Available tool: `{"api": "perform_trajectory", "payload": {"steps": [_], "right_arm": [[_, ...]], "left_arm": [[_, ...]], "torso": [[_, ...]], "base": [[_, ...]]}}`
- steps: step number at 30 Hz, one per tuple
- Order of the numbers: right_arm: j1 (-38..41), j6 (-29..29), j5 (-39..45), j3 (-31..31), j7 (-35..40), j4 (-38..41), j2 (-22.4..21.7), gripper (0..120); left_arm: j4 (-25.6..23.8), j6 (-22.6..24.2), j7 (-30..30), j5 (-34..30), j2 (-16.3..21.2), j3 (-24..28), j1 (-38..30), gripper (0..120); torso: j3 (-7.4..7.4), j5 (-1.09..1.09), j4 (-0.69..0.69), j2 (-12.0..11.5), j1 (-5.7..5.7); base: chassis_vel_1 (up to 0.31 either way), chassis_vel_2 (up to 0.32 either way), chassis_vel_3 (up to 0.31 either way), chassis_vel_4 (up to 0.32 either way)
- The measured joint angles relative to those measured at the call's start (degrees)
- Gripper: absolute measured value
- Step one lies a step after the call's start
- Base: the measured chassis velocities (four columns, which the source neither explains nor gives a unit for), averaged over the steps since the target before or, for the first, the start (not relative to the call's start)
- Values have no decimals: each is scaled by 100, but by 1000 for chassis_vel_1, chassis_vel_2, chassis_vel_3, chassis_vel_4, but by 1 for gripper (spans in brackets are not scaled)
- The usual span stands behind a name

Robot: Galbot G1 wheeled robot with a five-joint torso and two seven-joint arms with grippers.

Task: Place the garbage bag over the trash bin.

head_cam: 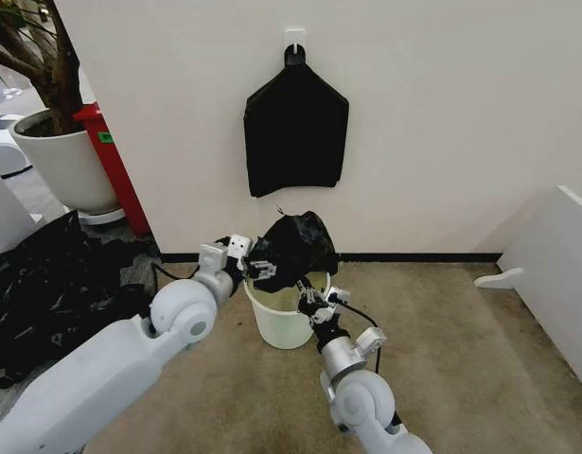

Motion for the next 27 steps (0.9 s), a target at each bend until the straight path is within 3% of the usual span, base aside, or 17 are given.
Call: {"api": "perform_trajectory", "payload": {"steps": [3,6,8,14,17,27], "right_arm": [[-34,-11,15,58,-7,5,-16,0],[-51,-19,26,86,-8,18,-27,0],[-73,-26,40,123,-8,37,-47,0],[-98,-35,72,187,-6,87,-81,0],[-151,-50,129,242,9,191,-121,0],[-268,-40,21,280,-7,223,-122,0]], "left_arm": [[185,53,-196,-142,-169,143,-138,84],[261,68,-254,-153,-236,178,-172,79],[370,71,-303,-156,-311,235,-207,67],[527,57,-399,-156,-405,381,-255,51],[625,-49,-532,-153,-504,498,-277,34],[702,-273,-709,-59,-630,549,-314,2]], "torso": [[0,0,0,0,0],[0,0,0,0,0],[0,0,0,0,0],[0,-1,0,0,0],[-1,0,0,0,0],[-1,0,0,1,0]], "base": [[0,0,0,0],[0,0,0,0],[0,0,0,0],[0,0,0,0],[0,0,0,0],[0,0,0,0]]}}
